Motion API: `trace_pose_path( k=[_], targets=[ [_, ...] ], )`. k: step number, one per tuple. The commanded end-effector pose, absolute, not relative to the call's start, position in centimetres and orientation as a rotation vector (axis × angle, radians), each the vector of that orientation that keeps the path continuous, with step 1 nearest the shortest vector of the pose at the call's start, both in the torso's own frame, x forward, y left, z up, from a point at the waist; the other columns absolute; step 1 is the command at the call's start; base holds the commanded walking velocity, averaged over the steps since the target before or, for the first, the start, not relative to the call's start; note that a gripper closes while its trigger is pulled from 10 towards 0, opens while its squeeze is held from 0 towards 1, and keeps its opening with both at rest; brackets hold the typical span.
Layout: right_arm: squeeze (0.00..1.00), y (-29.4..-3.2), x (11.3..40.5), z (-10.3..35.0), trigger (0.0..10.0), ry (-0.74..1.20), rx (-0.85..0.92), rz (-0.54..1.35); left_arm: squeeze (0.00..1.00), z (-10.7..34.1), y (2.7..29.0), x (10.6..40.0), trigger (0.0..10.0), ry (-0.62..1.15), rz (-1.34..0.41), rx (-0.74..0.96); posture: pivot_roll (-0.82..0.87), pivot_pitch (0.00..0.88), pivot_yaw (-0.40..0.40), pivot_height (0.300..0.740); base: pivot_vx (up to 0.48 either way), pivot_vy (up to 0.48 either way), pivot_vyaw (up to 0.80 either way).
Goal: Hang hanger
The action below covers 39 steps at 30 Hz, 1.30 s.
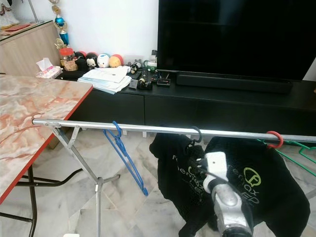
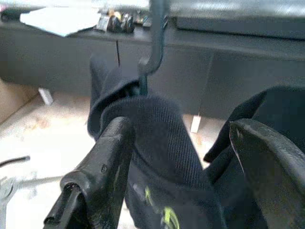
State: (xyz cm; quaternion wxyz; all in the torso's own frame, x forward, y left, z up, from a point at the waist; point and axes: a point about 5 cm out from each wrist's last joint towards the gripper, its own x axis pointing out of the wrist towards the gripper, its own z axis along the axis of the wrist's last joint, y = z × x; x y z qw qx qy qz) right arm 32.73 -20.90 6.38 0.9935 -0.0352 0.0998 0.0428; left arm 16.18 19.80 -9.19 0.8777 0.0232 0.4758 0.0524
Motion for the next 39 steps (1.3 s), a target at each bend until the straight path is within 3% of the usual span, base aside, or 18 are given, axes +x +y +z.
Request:
trace_pose_path(
  k=[1, 10, 20, 34, 35, 39],
  targets=[
    [0.00, -20.8, 32.7, 6.1, 10.0, 0.205, -0.057, 0.079, 0.00, -9.3, 20.0, 15.8, 10.0, 1.014, 0.104, 0.059, 0.08, 0.000, 0.007, 0.740, 0.000, 0.000, 0.00],
    [0.00, -20.9, 32.6, 4.3, 10.0, 0.380, -0.096, 0.086, 0.00, -9.1, 21.0, 16.0, 10.0, 1.005, 0.105, 0.069, 0.08, 0.000, 0.020, 0.740, 0.000, 0.000, 0.00],
    [0.00, -19.8, 35.4, 7.6, 10.0, 0.289, -0.079, 0.111, 0.00, -9.0, 21.3, 16.0, 10.0, 1.000, 0.112, 0.063, 0.09, 0.000, 0.014, 0.740, 0.000, 0.000, 0.00],
    [0.00, -19.1, 34.9, 6.0, 10.0, 0.426, -0.092, 0.099, 0.00, -8.8, 22.6, 15.8, 10.0, 0.993, 0.136, 0.061, 0.12, 0.000, 0.003, 0.740, 0.000, 0.000, 0.00],
    [0.00, -19.1, 34.9, 6.0, 0.0, 0.423, -0.071, 0.091, 0.00, -8.8, 22.8, 15.8, 10.0, 0.989, 0.138, 0.061, 0.12, 0.000, 0.005, 0.740, 0.000, 0.000, 0.00],
    [0.00, -19.1, 34.9, 5.9, 0.0, 0.422, -0.027, 0.081, 0.00, -8.6, 23.4, 15.9, 10.0, 0.979, 0.143, 0.063, 0.12, 0.000, 0.008, 0.740, 0.000, 0.000, 0.00]
  ],
)
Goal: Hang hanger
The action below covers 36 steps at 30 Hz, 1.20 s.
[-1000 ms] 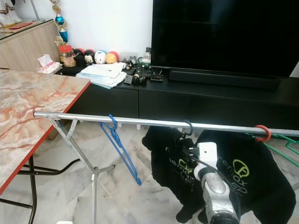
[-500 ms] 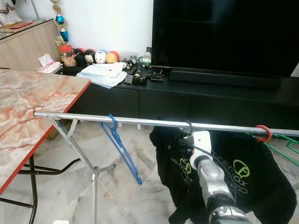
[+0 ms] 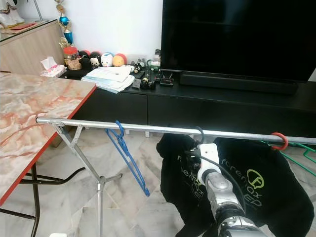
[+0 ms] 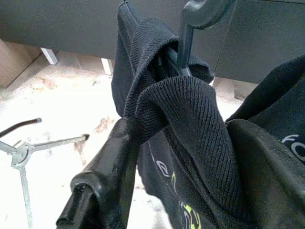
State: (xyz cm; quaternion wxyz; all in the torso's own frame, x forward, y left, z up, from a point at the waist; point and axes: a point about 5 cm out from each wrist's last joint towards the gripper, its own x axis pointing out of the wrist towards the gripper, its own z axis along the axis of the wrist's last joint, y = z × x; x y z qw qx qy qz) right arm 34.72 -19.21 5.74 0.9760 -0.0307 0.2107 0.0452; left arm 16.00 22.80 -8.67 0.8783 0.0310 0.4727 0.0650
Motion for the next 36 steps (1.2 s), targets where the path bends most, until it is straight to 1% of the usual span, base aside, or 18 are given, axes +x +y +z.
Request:
trace_pose_path(
  k=[1, 3, 7, 11, 12, 17, 18, 19, 20, 26, 27, 28, 31, 34, 36],
  targets=[
    [0.00, -19.0, 34.8, 5.8, 0.0, 0.420, -0.009, 0.083, 0.00, -8.5, 23.7, 15.8, 10.0, 0.977, 0.146, 0.064, 0.12, 0.000, 0.006, 0.740, 0.000, 0.000, 0.00],
    [0.00, -19.0, 34.8, 5.8, 0.0, 0.421, 0.005, 0.084, 0.00, -8.4, 24.0, 15.7, 10.0, 0.976, 0.149, 0.066, 0.12, 0.000, 0.006, 0.740, 0.000, 0.000, 0.00],
    [0.00, -18.9, 34.6, 5.4, 0.0, 0.442, 0.007, 0.084, 0.00, -8.3, 26.0, 14.5, 10.0, 0.986, 0.168, 0.071, 0.12, 0.000, 0.008, 0.740, 0.000, 0.000, 0.00],
    [0.00, -18.8, 34.6, 5.3, 0.0, 0.446, 0.012, 0.085, 0.00, -8.3, 26.6, 13.9, 10.0, 0.995, 0.174, 0.072, 0.12, 0.000, 0.008, 0.740, 0.000, 0.000, 0.00],
    [0.00, -18.8, 34.4, 5.1, 0.0, 0.462, 0.014, 0.082, 0.00, -8.4, 27.0, 13.3, 10.0, 1.005, 0.179, 0.074, 0.12, 0.000, 0.009, 0.740, 0.000, 0.000, 0.00],
    [0.00, -18.7, 34.3, 4.9, 0.0, 0.475, 0.010, 0.080, 0.00, -8.4, 27.2, 12.8, 10.0, 1.013, 0.183, 0.073, 0.12, 0.000, 0.009, 0.740, 0.000, 0.000, 0.00],
    [0.00, -18.6, 34.2, 4.7, 2.2, 0.485, 0.008, 0.079, 0.00, -8.5, 27.2, 12.7, 10.0, 1.019, 0.183, 0.073, 0.12, 0.000, 0.010, 0.740, 0.000, 0.000, 0.00],
    [0.00, -18.6, 34.1, 4.6, 6.5, 0.489, 0.007, 0.078, 0.00, -8.5, 27.2, 12.6, 10.0, 1.021, 0.184, 0.073, 0.12, 0.000, 0.011, 0.740, 0.000, 0.000, 0.00],
    [0.00, -18.5, 34.1, 4.5, 10.0, 0.491, 0.008, 0.077, 0.00, -8.5, 27.1, 12.6, 10.0, 1.022, 0.182, 0.072, 0.12, 0.000, 0.012, 0.740, 0.000, 0.000, 0.00],
    [0.00, -18.6, 34.0, 4.4, 10.0, 0.488, 0.017, 0.068, 0.00, -8.8, 25.8, 13.1, 10.0, 1.022, 0.165, 0.066, 0.13, 0.000, 0.013, 0.740, 0.000, 0.000, 0.00],
    [0.00, -18.6, 34.0, 4.5, 9.1, 0.486, 0.020, 0.064, 0.00, -8.9, 25.5, 13.3, 10.0, 1.021, 0.161, 0.064, 0.13, 0.000, 0.013, 0.740, 0.000, 0.000, 0.00],
    [0.00, -18.7, 34.0, 4.4, 10.0, 0.491, 0.023, 0.057, 0.00, -9.0, 24.9, 13.6, 10.0, 1.018, 0.153, 0.061, 0.13, 0.000, 0.014, 0.740, 0.000, 0.000, 0.00],
    [0.00, -18.7, 33.8, 4.1, 10.0, 0.506, 0.028, 0.045, 0.00, -9.1, 23.9, 14.1, 10.0, 1.016, 0.135, 0.052, 0.13, 0.000, 0.016, 0.740, 0.000, 0.000, 0.00],
    [0.00, -18.8, 33.7, 3.9, 10.0, 0.511, 0.035, 0.033, 0.00, -9.1, 23.6, 14.3, 10.0, 1.015, 0.129, 0.051, 0.13, 0.000, 0.019, 0.740, 0.000, 0.000, 0.00],
    [0.00, -18.6, 33.6, 3.9, 10.0, 0.499, 0.073, 0.021, 0.00, -9.1, 23.4, 14.4, 10.0, 1.016, 0.129, 0.053, 0.14, 0.000, 0.023, 0.740, 0.000, 0.000, 0.00]
  ],
)
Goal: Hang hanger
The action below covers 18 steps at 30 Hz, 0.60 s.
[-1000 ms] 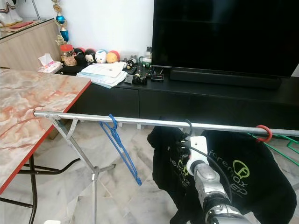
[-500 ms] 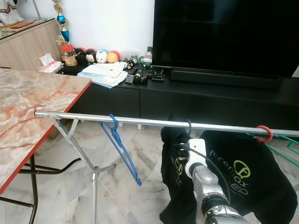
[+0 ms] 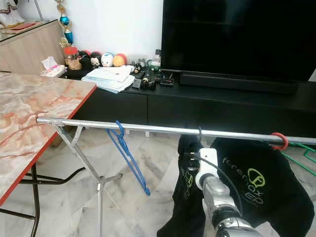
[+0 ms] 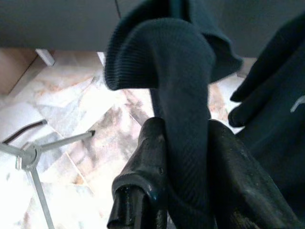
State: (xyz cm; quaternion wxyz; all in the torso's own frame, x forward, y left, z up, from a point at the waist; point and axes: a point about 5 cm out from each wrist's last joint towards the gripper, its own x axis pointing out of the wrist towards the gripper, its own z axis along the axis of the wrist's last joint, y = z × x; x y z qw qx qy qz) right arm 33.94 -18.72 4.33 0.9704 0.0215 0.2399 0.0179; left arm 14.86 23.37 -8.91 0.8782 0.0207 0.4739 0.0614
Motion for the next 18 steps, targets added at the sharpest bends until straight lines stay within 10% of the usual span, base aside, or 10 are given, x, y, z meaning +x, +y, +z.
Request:
trace_pose_path(
  k=[1, 2, 3, 7, 8, 16, 17, 18],
  targets=[
    [0.41, -18.7, 33.6, 3.8, 10.0, 0.498, 0.088, 0.001, 0.00, -9.1, 23.4, 14.4, 10.0, 1.017, 0.130, 0.054, 0.14, 0.000, 0.024, 0.740, 0.000, 0.000, 0.00],
    [0.41, -18.7, 33.6, 3.8, 10.0, 0.498, 0.088, 0.001, 0.00, -9.1, 23.4, 14.4, 10.0, 1.017, 0.130, 0.054, 0.14, 0.000, 0.024, 0.740, 0.000, 0.000, 0.00],
    [1.00, -18.6, 33.5, 3.7, 10.0, 0.498, 0.104, 0.003, 0.00, -9.1, 23.4, 14.4, 10.0, 1.018, 0.131, 0.058, 0.14, 0.000, 0.029, 0.740, 0.000, 0.000, 0.00],
    [0.95, -18.2, 33.7, 3.9, 10.0, 0.478, 0.090, 0.026, 0.00, -9.1, 23.4, 14.3, 10.0, 1.020, 0.130, 0.066, 0.15, 0.000, 0.035, 0.740, 0.000, 0.000, 0.00],
    [0.00, -18.1, 33.7, 3.9, 10.0, 0.478, 0.087, 0.029, 0.00, -9.1, 23.5, 14.3, 10.0, 1.020, 0.130, 0.067, 0.15, 0.000, 0.036, 0.740, 0.000, 0.000, 0.00],
    [0.00, -17.5, 34.3, 4.7, 10.0, 0.441, 0.102, 0.034, 0.00, -8.4, 27.0, 13.1, 10.0, 1.012, 0.169, 0.101, 0.19, 0.000, 0.053, 0.740, 0.000, 0.000, 0.00],
    [0.00, -17.4, 34.4, 4.8, 0.0, 0.433, 0.104, 0.037, 0.00, -8.4, 27.5, 12.7, 10.0, 1.017, 0.175, 0.105, 0.20, 0.000, 0.060, 0.740, 0.000, 0.000, 0.00],
    [0.00, -17.2, 34.6, 5.0, 0.0, 0.432, 0.102, 0.039, 0.00, -8.2, 28.6, 11.8, 10.0, 1.027, 0.186, 0.111, 0.20, 0.000, 0.066, 0.740, 0.000, 0.000, 0.00]
  ],
)
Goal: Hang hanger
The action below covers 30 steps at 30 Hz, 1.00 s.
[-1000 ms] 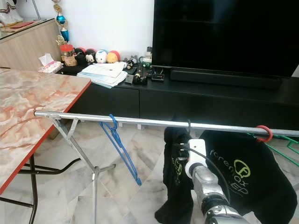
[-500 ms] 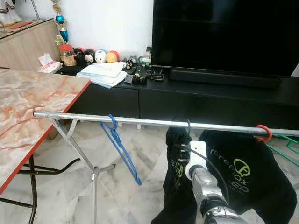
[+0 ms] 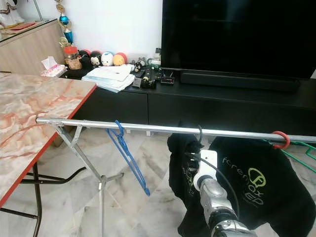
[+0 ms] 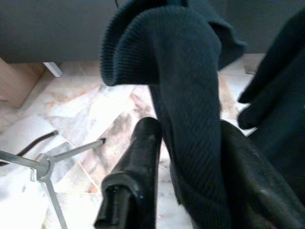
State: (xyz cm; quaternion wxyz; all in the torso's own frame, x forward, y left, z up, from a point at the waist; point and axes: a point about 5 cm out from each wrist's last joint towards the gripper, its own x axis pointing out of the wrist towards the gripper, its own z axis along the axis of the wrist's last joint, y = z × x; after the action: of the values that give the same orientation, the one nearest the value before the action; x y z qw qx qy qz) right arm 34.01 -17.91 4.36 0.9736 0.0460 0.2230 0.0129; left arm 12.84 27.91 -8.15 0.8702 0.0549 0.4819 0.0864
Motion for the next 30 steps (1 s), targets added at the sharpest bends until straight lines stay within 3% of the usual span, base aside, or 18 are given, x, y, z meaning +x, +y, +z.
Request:
trace_pose_path(
  k=[1, 10, 20, 30],
  targets=[
    [0.00, -17.1, 34.6, 5.0, 0.0, 0.433, 0.100, 0.038, 0.00, -8.1, 28.9, 11.5, 10.0, 1.030, 0.190, 0.112, 0.20, 0.000, 0.067, 0.740, 0.000, 0.000, 0.00],
    [0.00, -17.1, 34.5, 4.8, 0.0, 0.440, 0.093, 0.032, 0.00, -7.8, 30.1, 10.8, 10.0, 1.036, 0.202, 0.118, 0.21, 0.000, 0.078, 0.740, 0.000, 0.000, 0.00],
    [0.00, -17.5, 34.1, 4.3, 0.0, 0.447, 0.090, 0.004, 0.00, -8.6, 26.0, 13.6, 10.0, 1.010, 0.148, 0.104, 0.21, 0.000, 0.071, 0.740, 0.000, 0.000, 0.00],
    [0.00, -18.3, 34.4, 5.4, 0.0, 0.308, 0.115, -0.076, 0.00, -9.2, 24.6, 12.9, 10.0, 1.015, 0.155, 0.089, 0.18, 0.000, 0.048, 0.740, 0.000, 0.000, 0.00]
  ],
)
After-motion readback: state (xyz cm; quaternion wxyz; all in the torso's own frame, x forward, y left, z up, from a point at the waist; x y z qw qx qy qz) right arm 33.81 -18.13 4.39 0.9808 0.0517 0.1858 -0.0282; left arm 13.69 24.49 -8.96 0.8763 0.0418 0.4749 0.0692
